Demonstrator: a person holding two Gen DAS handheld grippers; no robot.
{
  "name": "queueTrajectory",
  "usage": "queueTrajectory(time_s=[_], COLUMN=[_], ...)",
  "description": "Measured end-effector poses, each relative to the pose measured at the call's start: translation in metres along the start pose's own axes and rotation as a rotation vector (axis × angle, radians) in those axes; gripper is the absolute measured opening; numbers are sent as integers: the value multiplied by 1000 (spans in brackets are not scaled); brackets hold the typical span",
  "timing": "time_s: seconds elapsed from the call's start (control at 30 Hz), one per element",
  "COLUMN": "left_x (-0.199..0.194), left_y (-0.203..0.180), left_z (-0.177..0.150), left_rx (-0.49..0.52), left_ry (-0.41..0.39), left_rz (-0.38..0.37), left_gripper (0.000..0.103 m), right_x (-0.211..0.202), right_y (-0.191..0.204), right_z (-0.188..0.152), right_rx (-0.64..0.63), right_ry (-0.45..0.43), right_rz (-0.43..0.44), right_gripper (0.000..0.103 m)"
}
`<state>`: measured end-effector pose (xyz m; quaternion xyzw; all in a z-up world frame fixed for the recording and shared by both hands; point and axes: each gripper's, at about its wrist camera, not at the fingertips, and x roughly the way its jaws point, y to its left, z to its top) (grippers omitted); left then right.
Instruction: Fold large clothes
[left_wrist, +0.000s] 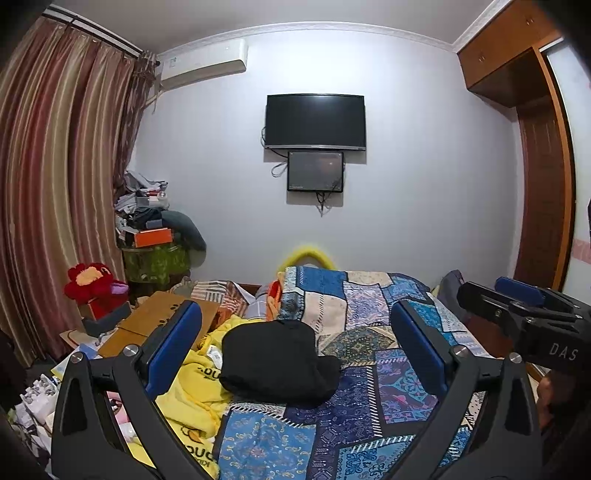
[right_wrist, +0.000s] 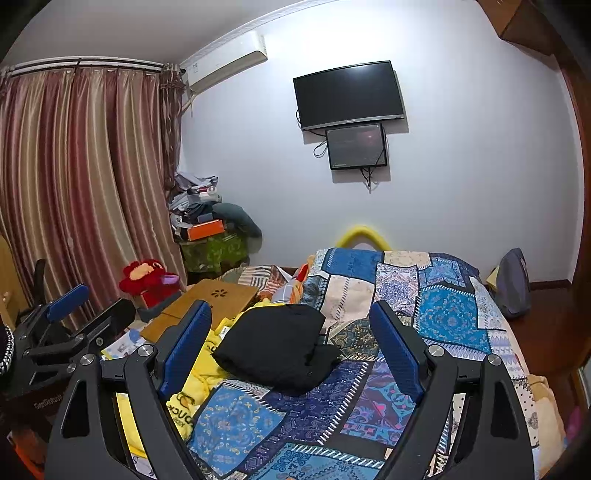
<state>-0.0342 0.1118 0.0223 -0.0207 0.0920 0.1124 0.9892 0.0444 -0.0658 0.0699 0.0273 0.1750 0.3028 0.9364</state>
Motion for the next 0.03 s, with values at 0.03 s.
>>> queueTrajectory(time_s=[0.03], left_x=[0], left_y=[0], left_z=[0], left_rx=[2], left_ry=[0], left_rz=[1], left_gripper=[103], right_x=[0], right_y=[0], right_z=[0], right_rx=[-1], right_ry=[0], right_rz=[0], right_gripper=[85])
